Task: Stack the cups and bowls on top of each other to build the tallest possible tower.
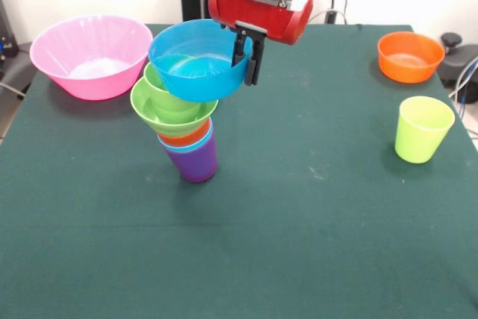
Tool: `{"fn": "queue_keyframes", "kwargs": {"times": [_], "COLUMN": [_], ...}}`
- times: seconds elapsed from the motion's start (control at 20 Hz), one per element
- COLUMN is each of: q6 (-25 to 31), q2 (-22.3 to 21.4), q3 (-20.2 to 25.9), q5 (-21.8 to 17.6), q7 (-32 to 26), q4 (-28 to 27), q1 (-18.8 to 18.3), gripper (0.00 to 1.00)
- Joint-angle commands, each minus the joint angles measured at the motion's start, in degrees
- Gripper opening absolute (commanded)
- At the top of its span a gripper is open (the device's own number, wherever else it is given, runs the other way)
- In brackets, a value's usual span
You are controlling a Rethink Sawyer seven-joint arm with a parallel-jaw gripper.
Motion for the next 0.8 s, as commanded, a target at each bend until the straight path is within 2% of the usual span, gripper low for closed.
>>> {"fn": "queue_keyframes", "kwargs": {"times": [0.05,0.35,0.8], "q6": [2.73,4.12,10.05], "q2": [3.19,2.79,1.63], "q3": [5.14,4.76,3.77], "q5": [-2.27,-1.92,-1.31], "q7": [-5.04,-4.18,-2.68], "q4": [4.87,4.65,2.46], "q1": [-0.15,0.50,2.35], "gripper": [0.00,0.00,0.00]}}
